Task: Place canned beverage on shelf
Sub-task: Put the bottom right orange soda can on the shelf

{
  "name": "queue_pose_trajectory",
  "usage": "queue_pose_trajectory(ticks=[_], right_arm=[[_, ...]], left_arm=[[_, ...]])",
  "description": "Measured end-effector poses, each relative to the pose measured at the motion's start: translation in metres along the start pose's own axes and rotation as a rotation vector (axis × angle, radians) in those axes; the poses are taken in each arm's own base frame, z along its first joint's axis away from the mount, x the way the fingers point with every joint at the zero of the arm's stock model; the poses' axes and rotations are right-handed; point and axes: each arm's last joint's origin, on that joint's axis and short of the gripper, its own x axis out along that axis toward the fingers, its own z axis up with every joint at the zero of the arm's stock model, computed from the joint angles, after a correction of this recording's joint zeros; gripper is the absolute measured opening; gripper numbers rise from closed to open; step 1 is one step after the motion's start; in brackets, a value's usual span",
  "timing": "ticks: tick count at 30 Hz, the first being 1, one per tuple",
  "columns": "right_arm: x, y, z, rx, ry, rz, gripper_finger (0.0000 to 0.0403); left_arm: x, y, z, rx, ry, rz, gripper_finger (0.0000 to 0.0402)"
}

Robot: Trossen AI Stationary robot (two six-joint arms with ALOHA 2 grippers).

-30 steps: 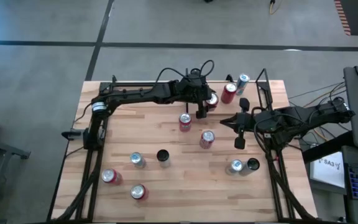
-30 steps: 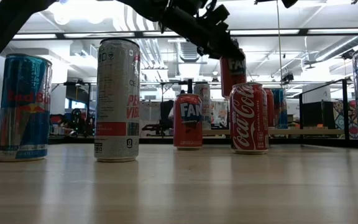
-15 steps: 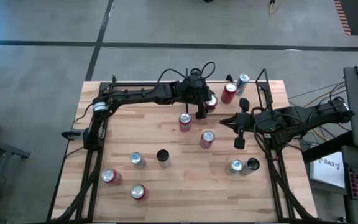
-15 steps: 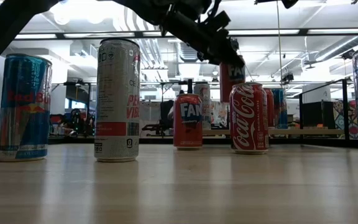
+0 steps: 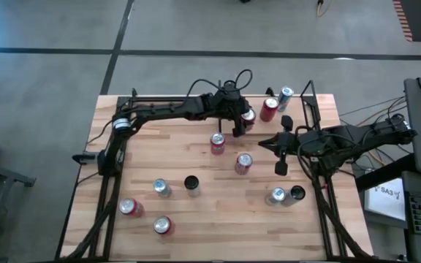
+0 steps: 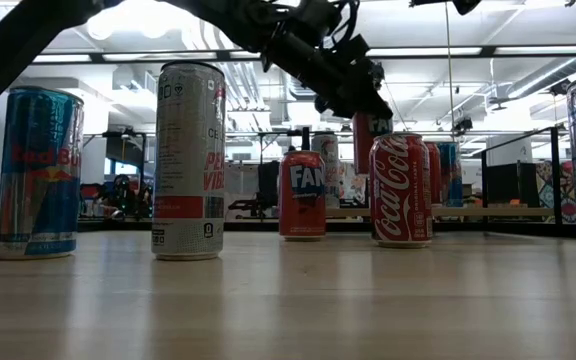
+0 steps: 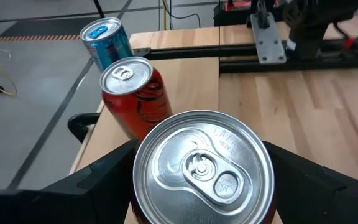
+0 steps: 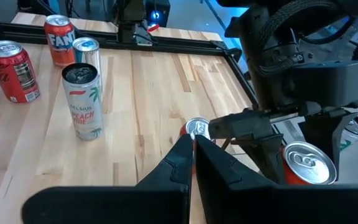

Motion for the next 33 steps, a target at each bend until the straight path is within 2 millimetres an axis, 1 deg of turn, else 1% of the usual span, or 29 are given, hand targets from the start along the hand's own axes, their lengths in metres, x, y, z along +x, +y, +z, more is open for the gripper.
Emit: queue_pose_trajectory(ticks=[4, 9, 16, 33], right_arm=[[0.0, 0.0, 0.0, 0.0, 0.002, -0.001, 0.0009], [0.0, 0.0, -0.001, -0.001, 0.002, -0.007, 0.0009], [0.001, 0.0, -0.001, -0.002, 0.004, -0.007, 0.0009], [0.001, 0.0, -0.001, -0.003, 0.005, -0.008, 0.0009]], left_arm=[[0.004, 0.0, -0.002, -0.018, -0.004, -0.001, 0.0291], [0.007, 0.0, -0.005, 0.021, 0.007, -0.001, 0.0291], [0.014, 0.0, -0.012, 0.022, 0.022, -0.002, 0.0291], [0.014, 0.0, -0.012, 0.017, 0.021, -0.002, 0.0291]])
